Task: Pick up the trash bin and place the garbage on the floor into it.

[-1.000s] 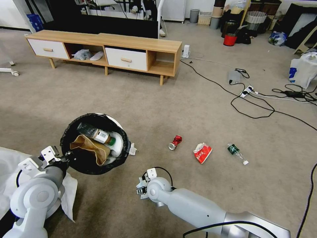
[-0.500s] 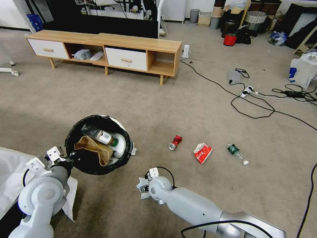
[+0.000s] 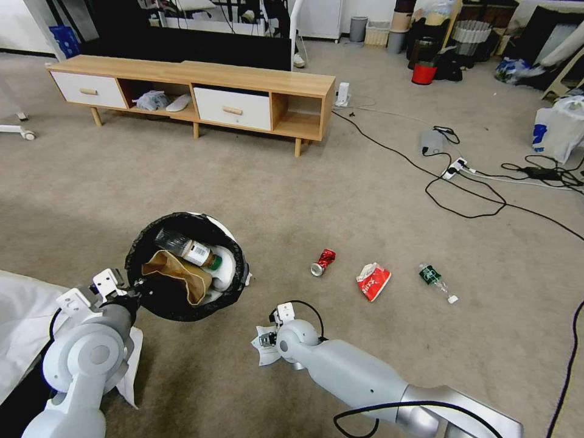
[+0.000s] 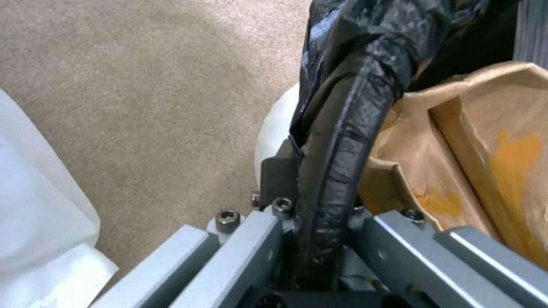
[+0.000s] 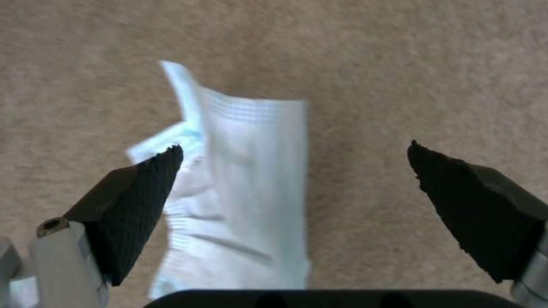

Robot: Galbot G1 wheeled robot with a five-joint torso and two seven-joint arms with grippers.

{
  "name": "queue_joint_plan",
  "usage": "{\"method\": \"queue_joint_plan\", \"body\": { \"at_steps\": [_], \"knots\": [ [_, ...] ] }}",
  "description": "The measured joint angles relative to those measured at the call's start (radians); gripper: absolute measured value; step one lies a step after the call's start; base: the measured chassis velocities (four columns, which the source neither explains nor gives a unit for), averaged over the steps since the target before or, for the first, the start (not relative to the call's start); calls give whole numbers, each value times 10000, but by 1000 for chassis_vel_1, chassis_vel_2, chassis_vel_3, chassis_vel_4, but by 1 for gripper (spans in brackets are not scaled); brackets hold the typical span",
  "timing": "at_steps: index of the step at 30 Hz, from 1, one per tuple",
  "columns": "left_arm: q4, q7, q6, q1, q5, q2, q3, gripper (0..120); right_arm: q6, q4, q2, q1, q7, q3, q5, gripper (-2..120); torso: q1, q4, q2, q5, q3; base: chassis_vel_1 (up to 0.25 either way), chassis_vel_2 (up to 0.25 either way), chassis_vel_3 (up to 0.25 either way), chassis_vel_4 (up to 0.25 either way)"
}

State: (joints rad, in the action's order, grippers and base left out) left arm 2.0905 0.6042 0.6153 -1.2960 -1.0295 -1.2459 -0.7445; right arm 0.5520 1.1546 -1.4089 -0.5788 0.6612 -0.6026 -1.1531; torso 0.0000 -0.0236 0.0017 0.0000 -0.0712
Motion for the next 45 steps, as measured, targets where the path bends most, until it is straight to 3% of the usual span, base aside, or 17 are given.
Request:
{"method": "queue_joint_plan", "body": {
  "at_steps": [11, 22, 31, 45],
  "knots": [
    [-10, -102, -22, -114, 53, -22, -179, 0, -16, 213, -392, 126, 70, -418, -51, 100, 0, 1, 2, -1, 0, 0, 0, 0, 0],
    [51, -195, -23, -307, 20, 33, -401, 0, -97, -645, -688, 79, -240, -307, 425, 100, 0, 1, 2, 0, 0, 0, 0, 0, 0],
    [-26, -220, -35, -244, 93, -34, -257, 0, -303, -873, -408, -111, -553, -40, 804, 100, 0, 0, 2, 0, 0, 0, 0, 0, 0],
    [-154, -194, -58, -139, 106, -2, -241, 0, -404, -1028, -745, -81, -857, -165, 987, 98, 0, 1, 2, 0, 0, 0, 0, 0, 0]
  ]
}}
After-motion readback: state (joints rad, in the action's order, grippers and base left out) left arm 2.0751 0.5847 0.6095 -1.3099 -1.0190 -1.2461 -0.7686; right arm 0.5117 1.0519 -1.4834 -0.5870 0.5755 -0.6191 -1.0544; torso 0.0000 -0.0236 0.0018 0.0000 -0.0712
